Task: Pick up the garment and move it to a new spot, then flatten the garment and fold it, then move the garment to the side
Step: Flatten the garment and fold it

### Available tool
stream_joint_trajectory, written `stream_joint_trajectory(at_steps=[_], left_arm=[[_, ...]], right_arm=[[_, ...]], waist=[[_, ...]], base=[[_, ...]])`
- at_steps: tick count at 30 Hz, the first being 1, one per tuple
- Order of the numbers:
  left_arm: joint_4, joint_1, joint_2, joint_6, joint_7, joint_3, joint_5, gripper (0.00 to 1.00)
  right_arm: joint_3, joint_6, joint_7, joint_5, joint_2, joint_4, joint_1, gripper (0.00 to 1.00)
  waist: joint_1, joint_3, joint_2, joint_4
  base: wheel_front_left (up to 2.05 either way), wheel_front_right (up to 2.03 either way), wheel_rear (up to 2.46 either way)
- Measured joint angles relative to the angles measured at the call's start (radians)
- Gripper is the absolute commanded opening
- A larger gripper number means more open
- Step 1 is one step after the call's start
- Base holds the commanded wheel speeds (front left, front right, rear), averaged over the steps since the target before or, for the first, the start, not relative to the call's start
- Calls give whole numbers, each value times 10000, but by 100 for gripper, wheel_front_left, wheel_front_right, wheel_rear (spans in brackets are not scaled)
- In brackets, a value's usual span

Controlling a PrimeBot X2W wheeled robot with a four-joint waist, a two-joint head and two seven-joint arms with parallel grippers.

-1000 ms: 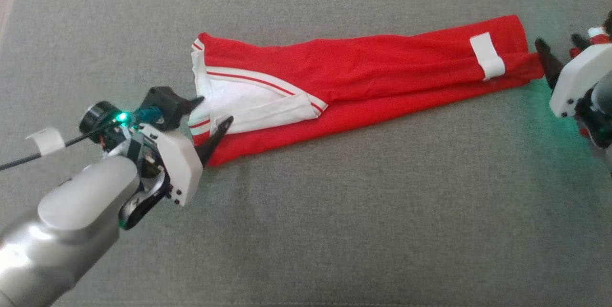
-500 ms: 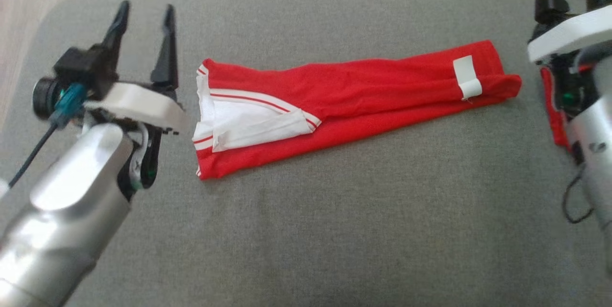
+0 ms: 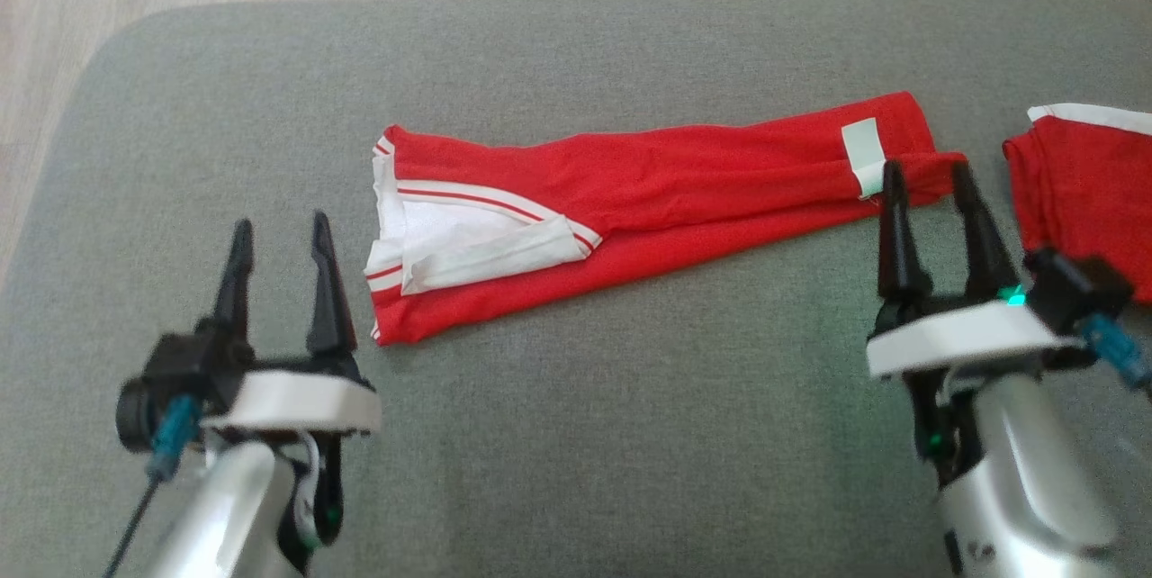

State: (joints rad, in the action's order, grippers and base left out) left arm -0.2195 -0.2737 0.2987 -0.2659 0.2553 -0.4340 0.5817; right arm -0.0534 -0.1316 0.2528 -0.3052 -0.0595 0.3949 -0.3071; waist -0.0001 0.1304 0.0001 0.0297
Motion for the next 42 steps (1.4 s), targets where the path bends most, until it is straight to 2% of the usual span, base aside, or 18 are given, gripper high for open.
stream_joint_trajectory(at_steps=[4, 7, 14, 19, 20, 21, 23, 29, 36, 37, 38, 39, 42], left_arm=[[-50, 565, -593, 437, 0, 698, -523, 100], [-111, 649, -757, 663, 0, 991, -796, 100], [-267, 538, -1290, 1340, 0, 1685, -1567, 100], [-290, 93, -1684, 1820, 0, 1937, -2002, 100], [-301, 18, -1766, 1910, 0, 1990, -2075, 100], [-378, -128, -1894, 2092, 0, 2059, -2215, 100], [-395, -222, -2019, 2184, 0, 2138, -2324, 100], [-568, -412, -2274, 2493, 0, 2445, -2621, 100], [-658, -500, -2426, 2679, 0, 2771, -2838, 100], [-663, -500, -2439, 2742, 0, 2794, -2840, 100], [-671, -500, -2451, 2757, 0, 2815, -2869, 100], [-681, -501, -2466, 2759, 0, 2842, -2934, 100], [-702, -502, -2497, 2765, 0, 2953, -3022, 100]], right_arm=[[-314, 0, -2, -278, 29, -230, 588, 100], [-378, 0, -2, -272, 31, -265, 703, 100], [-104, 0, -8, 556, 38, -205, 359, 100], [1009, 0, -573, 1574, 42, 594, -800, 100], [1360, 0, -719, 1793, 48, 817, -1033, 100], [2199, 0, -961, 2123, 46, 1344, -1475, 100], [3095, 0, -1164, 2403, 46, 1927, -1886, 100], [5124, 0, -1549, 3904, 44, 3511, -2956, 100], [6234, 0, -1532, 5049, -2, 4922, -3702, 100], [6307, 0, -1455, 5124, -21, 5114, -3825, 67], [6351, 0, -1386, 5185, -27, 5287, -3919, 11], [6370, 0, -1273, 5242, -29, 5461, -4001, 0], [6456, 0, -938, 5404, -4, 5852, -4149, 0]], waist=[[0, 22, 0, 32], [0, 55, 0, 59], [1, 484, 0, 215], [2, 1015, 0, 408], [2, 1133, 0, 458], [4, 1351, 0, 590], [3, 1535, 0, 739], [4, 1933, 0, 1187], [1, 2050, 0, 1396], [1, 2046, 0, 1385], [1, 2041, 0, 1370], [1, 2030, 0, 1349], [1, 1940, 0, 1246]], base=[[0, 0, 0], [0, 0, 0], [0, 0, 0], [0, 0, 0], [0, 0, 0], [0, 0, 0], [0, 0, 0], [0, 0, 0], [0, 0, 0], [0, 0, 0], [0, 0, 0], [0, 0, 0], [0, 0, 0]])
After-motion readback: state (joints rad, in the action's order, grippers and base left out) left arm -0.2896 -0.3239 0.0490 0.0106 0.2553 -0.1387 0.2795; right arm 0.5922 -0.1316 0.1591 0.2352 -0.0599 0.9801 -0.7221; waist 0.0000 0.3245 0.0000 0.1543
